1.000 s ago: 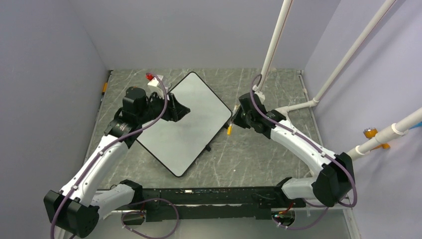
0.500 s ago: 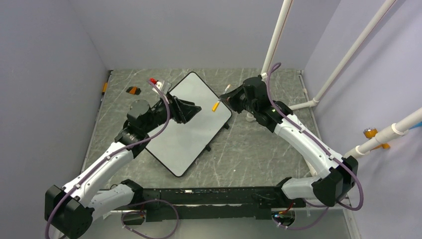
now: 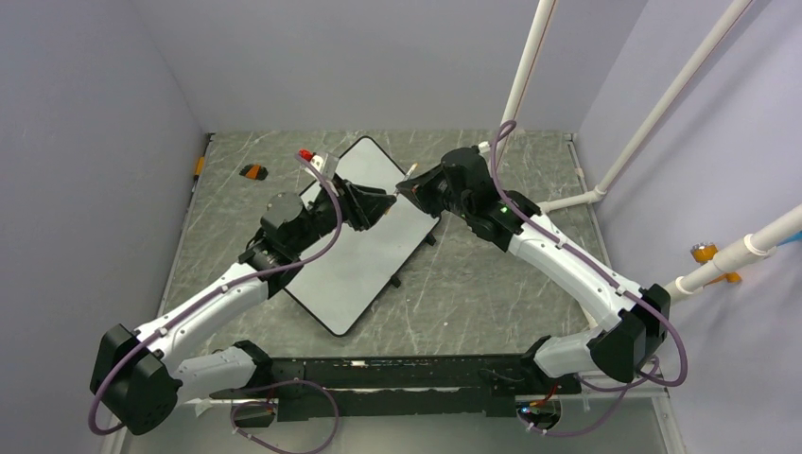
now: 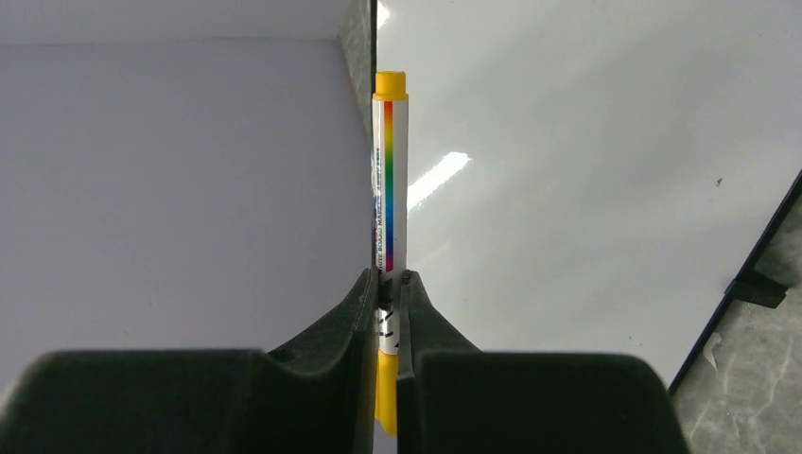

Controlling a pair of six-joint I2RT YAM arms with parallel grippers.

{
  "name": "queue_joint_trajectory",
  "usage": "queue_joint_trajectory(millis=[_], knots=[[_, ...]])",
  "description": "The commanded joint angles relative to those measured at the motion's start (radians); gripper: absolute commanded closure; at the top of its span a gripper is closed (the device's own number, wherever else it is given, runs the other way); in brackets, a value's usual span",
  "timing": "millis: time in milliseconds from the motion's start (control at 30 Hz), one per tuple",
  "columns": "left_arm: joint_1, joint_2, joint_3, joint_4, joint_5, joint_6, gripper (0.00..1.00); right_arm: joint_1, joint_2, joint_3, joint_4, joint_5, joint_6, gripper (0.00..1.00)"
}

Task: Write a sentence on the whiteboard
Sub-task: Pass from the right arm to the left

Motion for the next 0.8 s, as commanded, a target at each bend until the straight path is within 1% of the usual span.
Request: queue_joint_trajectory(millis=[0,167,300,433,533,667,767], knots=[[-0.017,0.004,0.009,0.083,-0.051,-0.020,0.54,-0.002,-0.014,0.049,0.025,0.040,0.037,1.00],[-0.032,0.004,-0.003,0.090,-0.078,-0.024,0.54,-0.002,-0.023,0.045,0.028,0.057,0.054,1.00],[-0.040,0.009,-0.005,0.092,-0.098,-0.034,0.58,-0.002,-0.028,0.039,0.043,0.057,0.063,1.00],[-0.046,0.013,-0.012,0.097,-0.115,-0.044,0.59,-0.003,-0.035,0.030,0.064,0.046,0.070,1.00],[-0.051,0.012,-0.018,0.093,-0.133,-0.044,0.57,-0.003,-0.045,0.020,0.079,0.048,0.071,1.00],[-0.051,0.009,-0.018,0.080,-0.161,-0.037,0.50,-0.003,-0.051,0.021,0.083,0.045,0.068,1.00],[-0.053,0.014,-0.013,0.075,-0.156,-0.040,0.49,-0.003,-0.055,0.013,0.092,0.047,0.070,1.00]])
